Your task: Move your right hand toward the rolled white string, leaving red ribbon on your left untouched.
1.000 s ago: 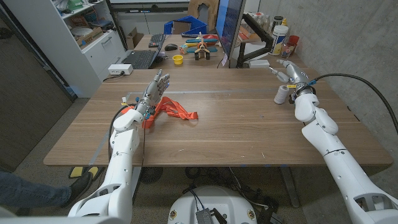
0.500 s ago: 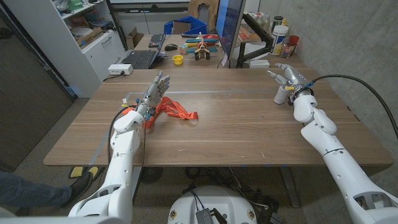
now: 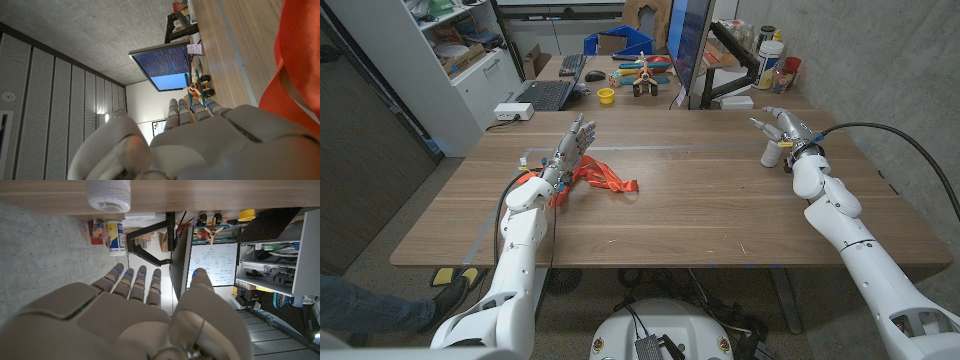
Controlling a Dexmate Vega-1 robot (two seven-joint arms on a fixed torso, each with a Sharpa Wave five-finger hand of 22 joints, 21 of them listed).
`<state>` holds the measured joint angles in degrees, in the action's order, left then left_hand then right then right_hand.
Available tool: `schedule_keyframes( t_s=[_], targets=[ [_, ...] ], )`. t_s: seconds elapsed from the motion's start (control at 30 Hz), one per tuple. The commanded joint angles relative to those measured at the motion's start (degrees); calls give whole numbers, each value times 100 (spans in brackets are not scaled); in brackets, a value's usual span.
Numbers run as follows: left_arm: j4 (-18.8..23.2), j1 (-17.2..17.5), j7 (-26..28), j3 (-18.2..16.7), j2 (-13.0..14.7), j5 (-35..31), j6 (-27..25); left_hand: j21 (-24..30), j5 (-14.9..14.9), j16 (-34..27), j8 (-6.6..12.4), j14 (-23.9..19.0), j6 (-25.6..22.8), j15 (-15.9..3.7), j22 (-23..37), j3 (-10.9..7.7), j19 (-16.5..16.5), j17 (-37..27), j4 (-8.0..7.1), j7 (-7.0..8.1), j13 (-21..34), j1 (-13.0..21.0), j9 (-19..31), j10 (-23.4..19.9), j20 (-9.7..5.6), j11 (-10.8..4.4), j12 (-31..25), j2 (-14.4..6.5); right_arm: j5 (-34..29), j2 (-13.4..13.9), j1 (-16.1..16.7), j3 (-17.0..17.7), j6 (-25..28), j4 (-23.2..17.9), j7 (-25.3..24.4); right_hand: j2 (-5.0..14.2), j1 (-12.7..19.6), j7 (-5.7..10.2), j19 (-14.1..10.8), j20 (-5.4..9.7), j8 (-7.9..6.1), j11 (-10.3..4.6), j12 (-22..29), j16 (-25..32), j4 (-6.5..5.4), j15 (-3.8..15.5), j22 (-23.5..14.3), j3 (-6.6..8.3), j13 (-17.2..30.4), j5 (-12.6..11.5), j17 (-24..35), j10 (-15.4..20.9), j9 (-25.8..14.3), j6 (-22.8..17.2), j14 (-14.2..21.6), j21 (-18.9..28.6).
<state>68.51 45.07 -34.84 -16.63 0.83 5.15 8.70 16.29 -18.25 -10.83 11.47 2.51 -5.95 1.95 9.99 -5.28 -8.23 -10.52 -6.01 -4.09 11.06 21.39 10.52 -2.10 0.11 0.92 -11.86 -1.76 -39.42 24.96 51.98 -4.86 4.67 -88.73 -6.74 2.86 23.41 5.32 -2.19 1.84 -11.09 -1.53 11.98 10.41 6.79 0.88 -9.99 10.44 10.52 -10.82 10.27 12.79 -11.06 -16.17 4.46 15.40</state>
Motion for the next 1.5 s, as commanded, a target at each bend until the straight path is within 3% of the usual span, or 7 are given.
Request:
schedule_keyframes(
  t_s=[0.03,1.5],
  targets=[
    [-98,-60,-18,-36,-15,-14,9,-27,-33,-26,35,-2,-71,-7,33,35,-25,-15,-6,3,12,26,29,-65,10,13,-22,-18,-60,37,-110,-117,93,142,35,-75,12,29,-23,-36,-45,-2,38,52,14,-17,-25,-30,25,-44,7,54,-11,-92,55,-28],
    [-414,-218,-107,-116,16,-71,107,-94,-25,-27,51,-21,-166,-18,36,74,-2,-15,-3,35,12,38,30,-85,18,-11,-22,-39,-28,38,-288,-340,178,501,-53,-83,15,88,-69,-65,-63,-39,48,39,19,-79,-29,-46,28,-79,9,67,-12,-176,75,-113]
  ],
)
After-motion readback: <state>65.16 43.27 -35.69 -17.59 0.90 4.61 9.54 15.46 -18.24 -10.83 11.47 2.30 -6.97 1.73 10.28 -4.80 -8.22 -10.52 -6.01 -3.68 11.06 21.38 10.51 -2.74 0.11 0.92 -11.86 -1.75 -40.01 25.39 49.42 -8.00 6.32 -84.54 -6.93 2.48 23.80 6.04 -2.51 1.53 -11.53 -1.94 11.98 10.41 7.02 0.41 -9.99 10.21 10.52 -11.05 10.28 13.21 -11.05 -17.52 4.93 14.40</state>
